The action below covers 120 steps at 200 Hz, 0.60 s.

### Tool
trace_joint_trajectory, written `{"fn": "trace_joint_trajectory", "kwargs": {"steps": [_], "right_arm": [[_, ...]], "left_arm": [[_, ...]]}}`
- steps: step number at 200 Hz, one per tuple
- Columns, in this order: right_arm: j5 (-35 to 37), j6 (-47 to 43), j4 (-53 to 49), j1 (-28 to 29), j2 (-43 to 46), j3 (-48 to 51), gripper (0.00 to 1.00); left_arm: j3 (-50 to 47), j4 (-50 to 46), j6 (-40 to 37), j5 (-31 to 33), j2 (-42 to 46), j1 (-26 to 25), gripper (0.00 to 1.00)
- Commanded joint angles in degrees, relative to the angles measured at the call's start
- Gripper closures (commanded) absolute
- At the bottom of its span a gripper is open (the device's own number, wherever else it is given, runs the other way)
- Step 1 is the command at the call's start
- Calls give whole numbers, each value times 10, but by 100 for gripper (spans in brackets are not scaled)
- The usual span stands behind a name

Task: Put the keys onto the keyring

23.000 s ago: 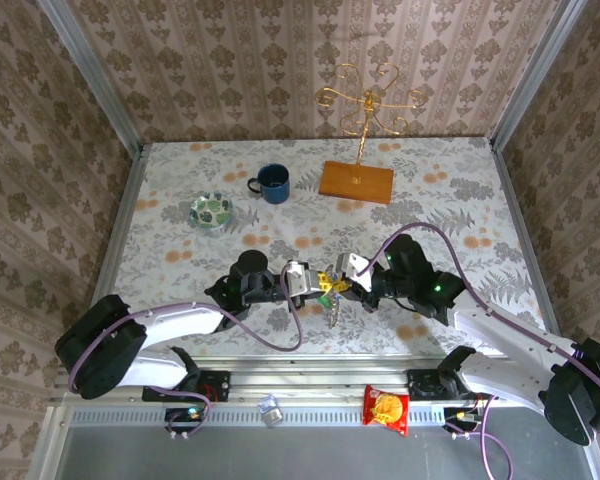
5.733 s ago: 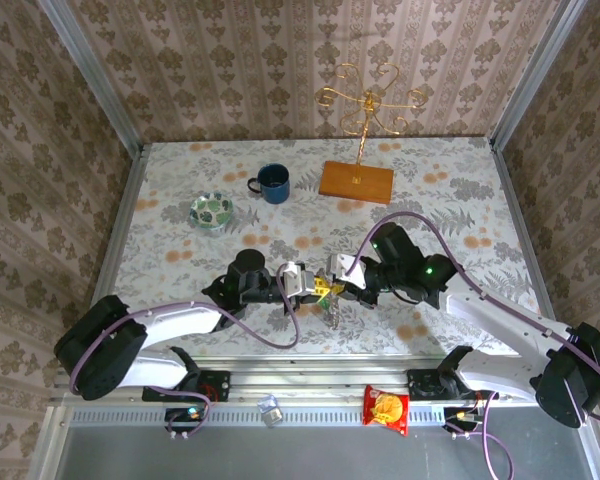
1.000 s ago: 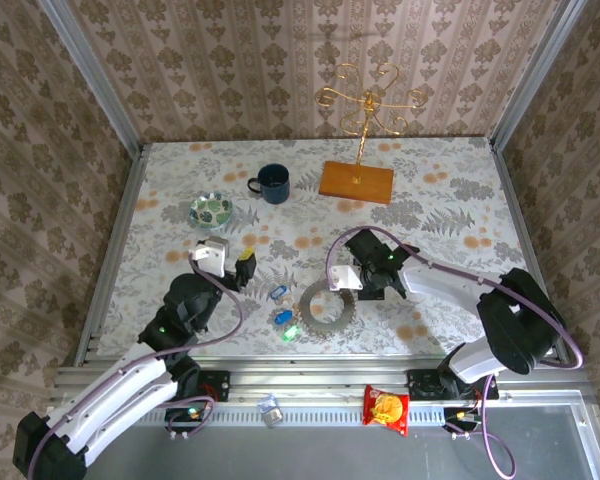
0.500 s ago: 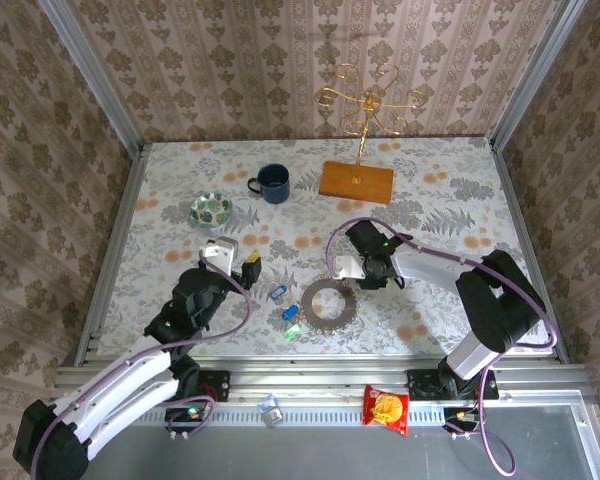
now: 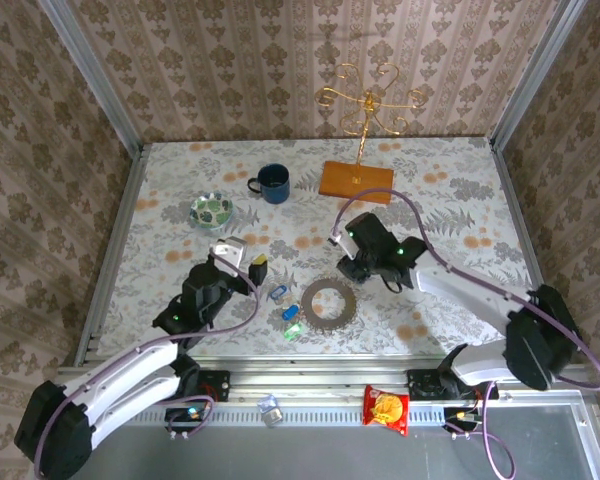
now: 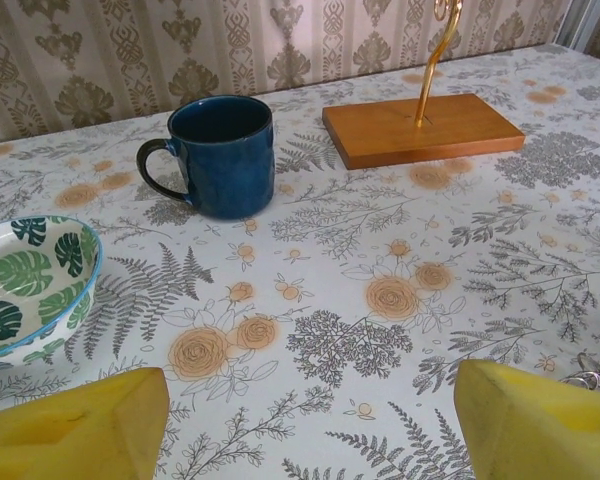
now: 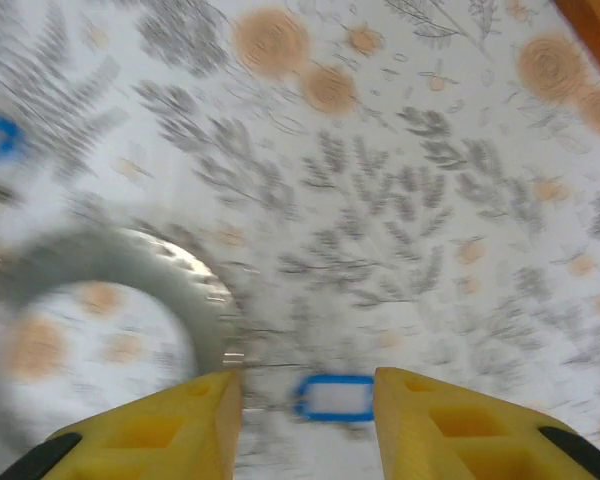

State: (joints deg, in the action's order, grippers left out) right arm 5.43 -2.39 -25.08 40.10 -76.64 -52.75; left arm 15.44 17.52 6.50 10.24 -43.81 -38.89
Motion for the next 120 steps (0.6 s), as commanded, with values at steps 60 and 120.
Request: {"fn": "trace_joint_trajectory", "kwargs": {"steps": [60, 120], "right_arm": [[-127, 608, -67, 103, 61, 94, 61], [-189, 627, -61, 106, -24, 79, 65]], "left_arm": [[17, 90, 44, -20, -70, 3, 25], [17, 74, 47, -15, -51, 3, 26]]}}
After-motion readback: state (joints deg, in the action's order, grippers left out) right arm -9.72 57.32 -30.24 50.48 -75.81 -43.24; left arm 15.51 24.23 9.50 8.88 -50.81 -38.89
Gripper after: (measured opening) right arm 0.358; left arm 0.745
